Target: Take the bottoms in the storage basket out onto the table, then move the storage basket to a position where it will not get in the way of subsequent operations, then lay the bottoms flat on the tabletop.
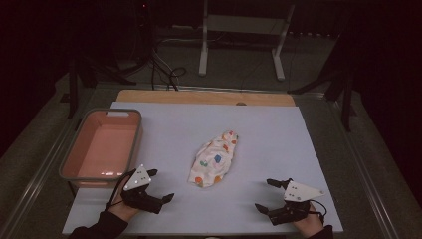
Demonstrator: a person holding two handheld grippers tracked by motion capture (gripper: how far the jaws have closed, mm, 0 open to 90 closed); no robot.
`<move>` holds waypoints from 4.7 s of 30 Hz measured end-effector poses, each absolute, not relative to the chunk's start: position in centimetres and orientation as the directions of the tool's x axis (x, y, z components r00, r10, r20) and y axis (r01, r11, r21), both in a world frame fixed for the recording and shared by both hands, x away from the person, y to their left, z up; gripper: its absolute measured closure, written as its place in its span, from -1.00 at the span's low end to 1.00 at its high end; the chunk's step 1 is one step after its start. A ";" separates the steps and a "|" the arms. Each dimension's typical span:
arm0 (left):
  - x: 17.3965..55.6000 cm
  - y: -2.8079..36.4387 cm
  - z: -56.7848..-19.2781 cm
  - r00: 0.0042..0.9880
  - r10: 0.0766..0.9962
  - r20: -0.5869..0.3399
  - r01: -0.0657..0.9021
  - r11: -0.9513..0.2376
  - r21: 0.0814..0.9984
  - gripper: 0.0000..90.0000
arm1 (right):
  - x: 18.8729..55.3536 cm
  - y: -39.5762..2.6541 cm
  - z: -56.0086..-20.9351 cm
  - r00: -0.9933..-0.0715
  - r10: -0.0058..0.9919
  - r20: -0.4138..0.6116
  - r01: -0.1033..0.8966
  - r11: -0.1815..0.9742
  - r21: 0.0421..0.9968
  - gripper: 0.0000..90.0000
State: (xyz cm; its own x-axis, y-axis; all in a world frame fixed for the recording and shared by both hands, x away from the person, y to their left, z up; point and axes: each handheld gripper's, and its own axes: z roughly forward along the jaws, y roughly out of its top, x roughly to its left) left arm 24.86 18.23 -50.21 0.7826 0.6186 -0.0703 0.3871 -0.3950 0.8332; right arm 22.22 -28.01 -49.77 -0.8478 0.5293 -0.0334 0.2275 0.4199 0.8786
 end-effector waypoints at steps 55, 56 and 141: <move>24.6 18.0 -50.2 0.792 0.607 -0.059 0.375 -0.407 0.833 -0.99 | 22.2 -27.9 -49.8 -0.847 0.531 -0.031 0.231 0.420 0.878 -0.75; 24.6 18.0 -50.2 0.793 0.606 -0.062 0.376 -0.405 0.833 -0.99 | 22.2 -27.9 -49.8 -0.848 0.529 -0.032 0.229 0.421 0.878 -0.75; 27.0 16.2 -47.3 0.728 0.684 -0.045 0.313 -0.274 0.909 -0.99 | 27.2 -6.4 -51.7 -0.815 0.565 -0.126 0.325 0.627 0.707 1.00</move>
